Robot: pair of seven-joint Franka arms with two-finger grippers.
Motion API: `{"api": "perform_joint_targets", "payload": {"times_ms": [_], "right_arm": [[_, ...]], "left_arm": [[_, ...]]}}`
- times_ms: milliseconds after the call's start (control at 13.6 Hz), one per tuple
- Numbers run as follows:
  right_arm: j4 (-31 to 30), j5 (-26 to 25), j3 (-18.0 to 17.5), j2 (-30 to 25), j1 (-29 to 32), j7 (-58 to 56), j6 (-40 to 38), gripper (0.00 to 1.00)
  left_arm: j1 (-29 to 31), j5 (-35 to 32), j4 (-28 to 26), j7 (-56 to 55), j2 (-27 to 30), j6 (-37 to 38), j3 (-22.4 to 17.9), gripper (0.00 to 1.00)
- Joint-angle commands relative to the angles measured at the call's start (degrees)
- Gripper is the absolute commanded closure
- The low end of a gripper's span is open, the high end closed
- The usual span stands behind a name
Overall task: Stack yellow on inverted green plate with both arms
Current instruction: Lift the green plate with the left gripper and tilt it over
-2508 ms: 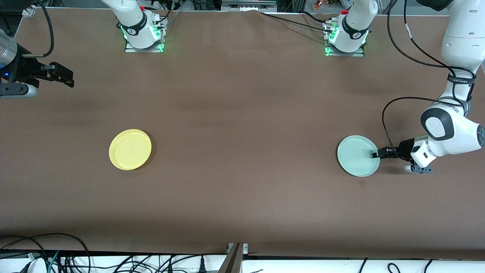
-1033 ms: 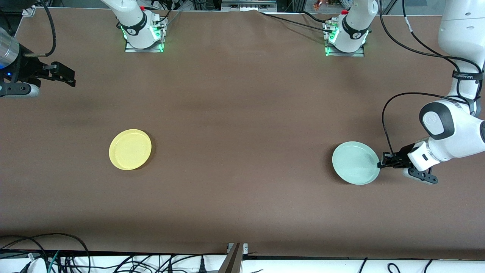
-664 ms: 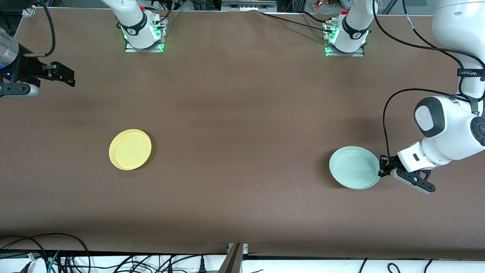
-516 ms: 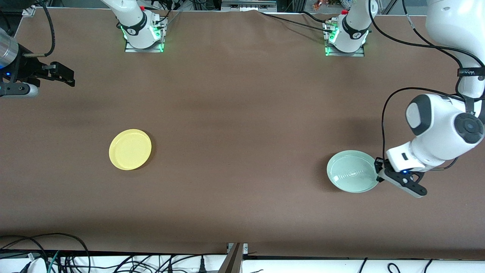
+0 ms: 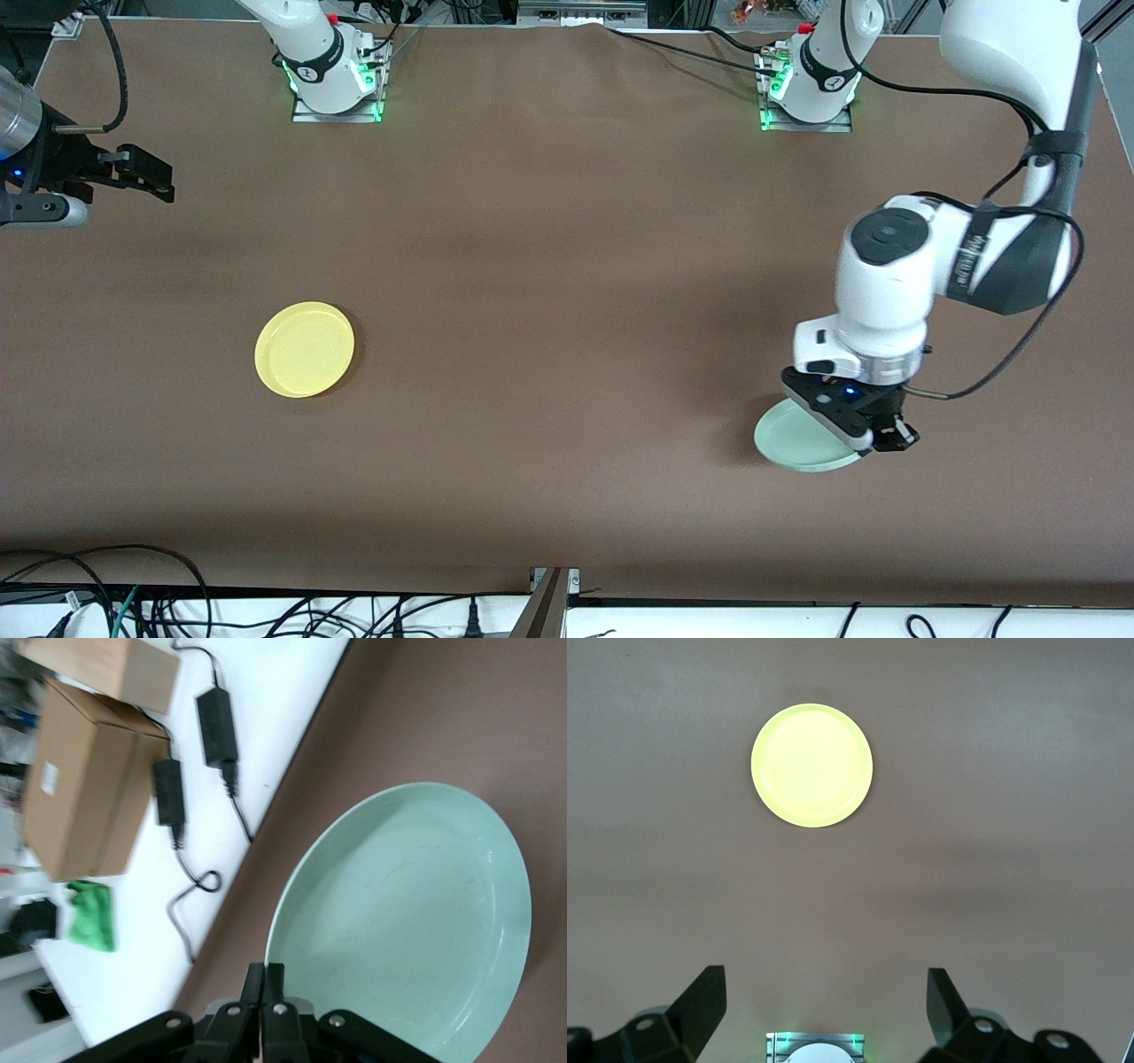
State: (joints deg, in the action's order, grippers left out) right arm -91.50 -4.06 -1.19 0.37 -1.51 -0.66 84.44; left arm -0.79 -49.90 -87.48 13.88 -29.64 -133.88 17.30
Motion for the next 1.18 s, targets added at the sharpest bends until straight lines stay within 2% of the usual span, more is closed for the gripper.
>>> {"api": "perform_joint_targets", "payload": {"times_ms": [0,221,738,1107], "right_arm": [[1.06,0.63,-0.04,-0.11,0.11,0.31,-2.0,0.0],[1.06,0.63,-0.04,-0.11,0.19,0.22,-2.18,0.0],[1.06,0.63,-0.13,-0.11,0.11,0.22,-2.97,0.0],[1.06,0.98,-0.04,-0.11,0.19,-0.04,-3.05,0.0]], "left_arm": [[-2.36,-11.16,-0.14,-8.05,0.11,0.64,1.69,1.0],[-5.79,-20.21,-0.32,-14.03,-0.25,2.75,1.69,1.0],[-18.0,-33.41,-0.32,-33.1,-4.46,20.48,1.69,1.0],[-26.09,-41.15,-0.23,-47.87,-10.61,33.14,1.69,1.0]]}}
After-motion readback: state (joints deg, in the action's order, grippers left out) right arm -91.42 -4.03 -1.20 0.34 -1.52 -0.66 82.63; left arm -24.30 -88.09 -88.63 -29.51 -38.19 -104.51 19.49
